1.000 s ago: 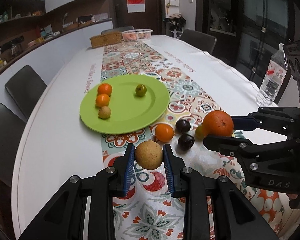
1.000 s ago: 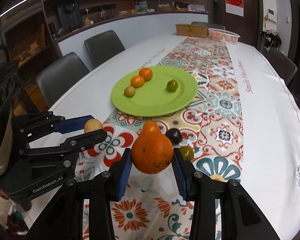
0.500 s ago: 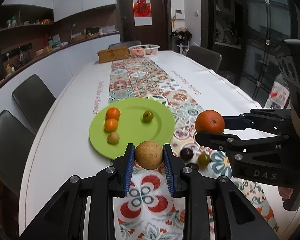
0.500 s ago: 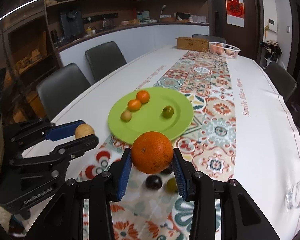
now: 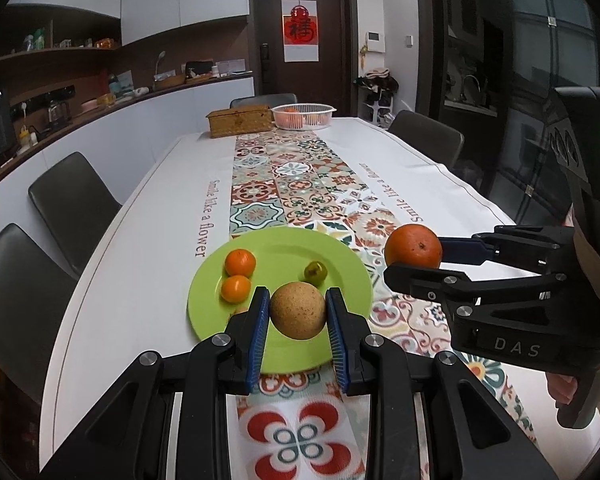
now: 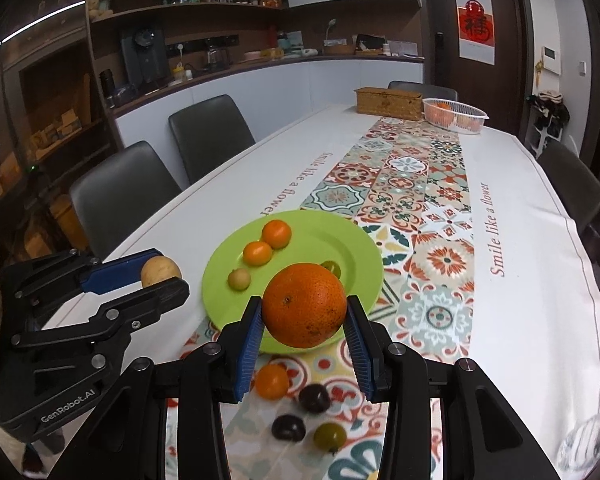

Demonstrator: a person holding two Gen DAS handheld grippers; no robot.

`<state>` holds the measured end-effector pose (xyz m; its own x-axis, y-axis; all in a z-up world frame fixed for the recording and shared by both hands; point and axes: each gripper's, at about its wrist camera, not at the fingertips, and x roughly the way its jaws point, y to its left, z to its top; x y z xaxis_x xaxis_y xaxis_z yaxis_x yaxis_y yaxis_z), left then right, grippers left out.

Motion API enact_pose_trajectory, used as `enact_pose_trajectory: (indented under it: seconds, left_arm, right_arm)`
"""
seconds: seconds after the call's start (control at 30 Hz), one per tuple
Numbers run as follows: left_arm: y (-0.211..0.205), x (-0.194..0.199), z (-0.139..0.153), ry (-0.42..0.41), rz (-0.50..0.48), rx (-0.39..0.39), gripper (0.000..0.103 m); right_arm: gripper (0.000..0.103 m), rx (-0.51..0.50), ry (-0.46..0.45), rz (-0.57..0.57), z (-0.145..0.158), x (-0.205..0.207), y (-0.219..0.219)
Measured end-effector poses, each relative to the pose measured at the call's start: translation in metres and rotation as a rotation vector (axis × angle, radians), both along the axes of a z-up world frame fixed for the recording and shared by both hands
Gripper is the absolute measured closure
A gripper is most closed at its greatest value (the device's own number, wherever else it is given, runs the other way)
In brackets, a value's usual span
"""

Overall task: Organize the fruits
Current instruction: 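Carry the kiwi and large orange over the green plate, then open both tools to drop the kiwi and orange onto the plate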

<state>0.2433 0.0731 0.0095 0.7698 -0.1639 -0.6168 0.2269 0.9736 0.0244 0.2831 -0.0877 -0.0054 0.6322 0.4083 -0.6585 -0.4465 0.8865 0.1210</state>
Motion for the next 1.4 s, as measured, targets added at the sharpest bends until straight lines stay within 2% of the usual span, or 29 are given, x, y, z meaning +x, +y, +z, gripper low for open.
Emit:
enact_pose_trajectory:
  seconds: [0.3,0.73,0.97,1.1,1.2,1.3,1.4]
  left_arm:
    - [0.007,0.04,-0.016,0.028,0.004,-0.036,0.075]
    - [0.028,0.089,-0.052,0.135,0.031,-0.091,0.075]
    - [0.031,0.097,-0.063,0.154,0.042,-0.089,0.074]
    - [0.031,0.098,-0.063,0.155,0.04,-0.079,0.065]
    - [0.032,0.094,-0.06,0.145,0.058,-0.061,0.065]
    - [0.034,0.089,-0.056,0.138,0.075,-0.048,0.064]
    - [0.035,0.08,-0.05,0.123,0.086,-0.029,0.061]
  right_arm:
    - [0.062,0.022,0.028,0.025,-0.01,0.034,0.007]
    - [0.062,-0.012,0.121,0.039,-0.045,0.068,0.023]
    - [0.062,-0.021,0.164,0.038,-0.059,0.079,0.026]
    - [0.062,-0.024,0.172,0.037,-0.063,0.082,0.026]
    - [0.061,-0.02,0.174,0.041,-0.063,0.083,0.027]
    - [0.054,-0.023,0.158,0.036,-0.06,0.081,0.027]
    - [0.054,-0.025,0.145,0.033,-0.055,0.077,0.026]
